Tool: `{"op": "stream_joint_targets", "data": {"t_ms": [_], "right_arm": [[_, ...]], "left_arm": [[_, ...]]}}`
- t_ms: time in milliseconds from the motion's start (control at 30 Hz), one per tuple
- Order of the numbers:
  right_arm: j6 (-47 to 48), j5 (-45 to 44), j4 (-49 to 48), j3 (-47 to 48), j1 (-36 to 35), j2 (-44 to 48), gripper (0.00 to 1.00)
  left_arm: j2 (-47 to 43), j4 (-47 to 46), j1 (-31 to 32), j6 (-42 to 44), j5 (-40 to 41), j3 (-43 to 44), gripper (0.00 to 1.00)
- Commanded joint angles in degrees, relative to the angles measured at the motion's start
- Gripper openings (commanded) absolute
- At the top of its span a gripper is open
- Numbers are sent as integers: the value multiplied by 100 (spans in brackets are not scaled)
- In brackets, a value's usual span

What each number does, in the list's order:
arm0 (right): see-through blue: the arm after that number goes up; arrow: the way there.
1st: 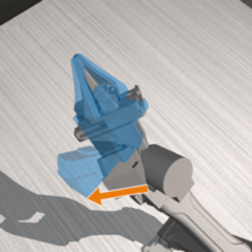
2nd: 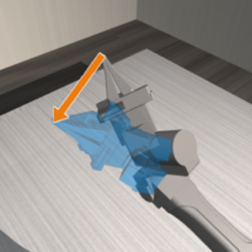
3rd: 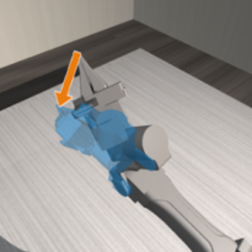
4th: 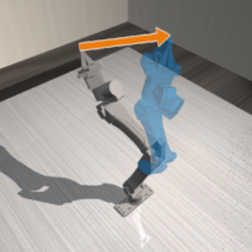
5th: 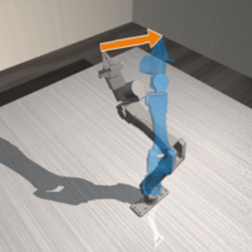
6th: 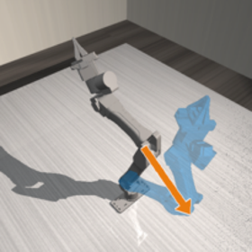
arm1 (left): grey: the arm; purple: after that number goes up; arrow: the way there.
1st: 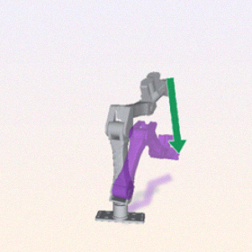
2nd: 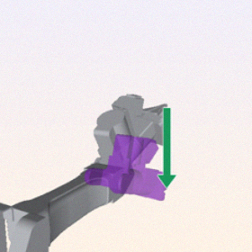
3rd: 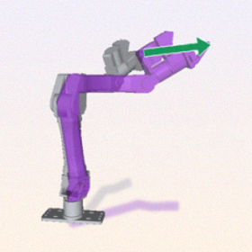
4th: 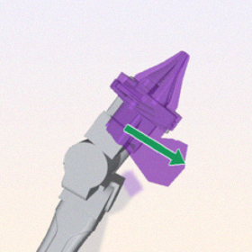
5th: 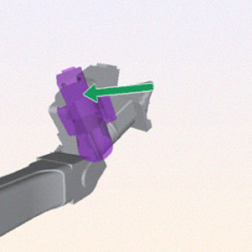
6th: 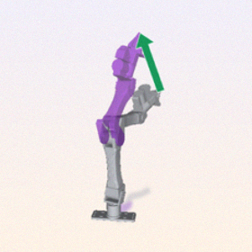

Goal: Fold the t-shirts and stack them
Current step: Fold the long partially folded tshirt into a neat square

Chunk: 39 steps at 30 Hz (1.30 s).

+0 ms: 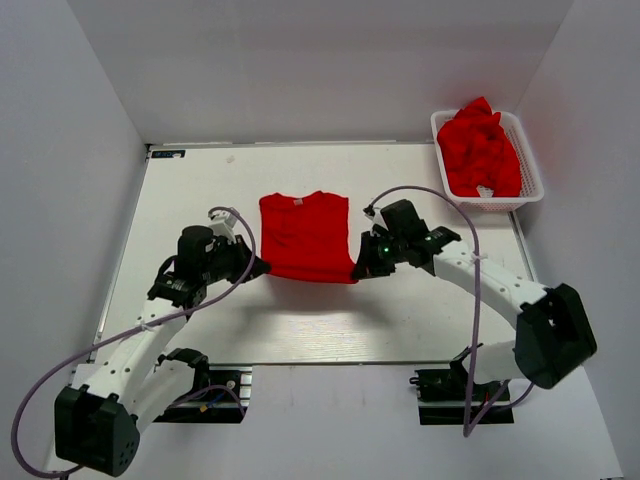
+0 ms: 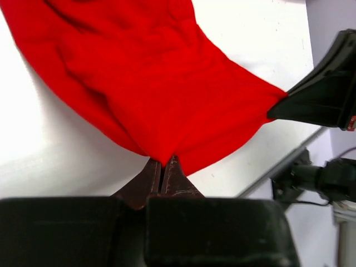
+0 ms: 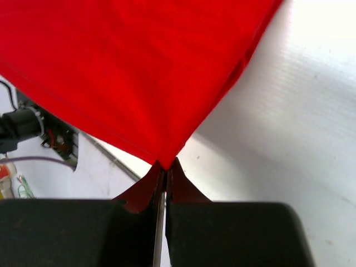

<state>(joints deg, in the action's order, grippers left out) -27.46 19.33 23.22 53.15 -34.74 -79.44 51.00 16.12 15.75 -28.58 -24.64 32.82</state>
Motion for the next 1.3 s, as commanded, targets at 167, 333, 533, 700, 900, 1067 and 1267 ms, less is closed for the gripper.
{"op": "stream_joint_targets", "data": {"t_ms": [167,333,533,700,900,1067,1267], "right_arm": [[197,-404,675,827,2,403,0],[329,-571,648,1469,37,-97,0],[452,-738,692,2628,117,-906,0],[452,-703,807,3228,275,-1582,0],[417,-668,885,3808,521,-2127,0],[365,-475,921,4142,723,-2566,0],[355,-334,956,4415,916,-3023,0]], "left_arm": [[101,1525,-19,-218,513,1164,0],[621,1298,-19,-359,916,1359,0],[1174,1069,-124,-570,1646,2034,0],[2025,954,-125,-500,2015,2588,0],[2949,841,-125,-386,2349,3195,0],[3696,840,-125,-254,2526,3880,0],[4645,1007,-125,-148,2526,4628,0]]}}
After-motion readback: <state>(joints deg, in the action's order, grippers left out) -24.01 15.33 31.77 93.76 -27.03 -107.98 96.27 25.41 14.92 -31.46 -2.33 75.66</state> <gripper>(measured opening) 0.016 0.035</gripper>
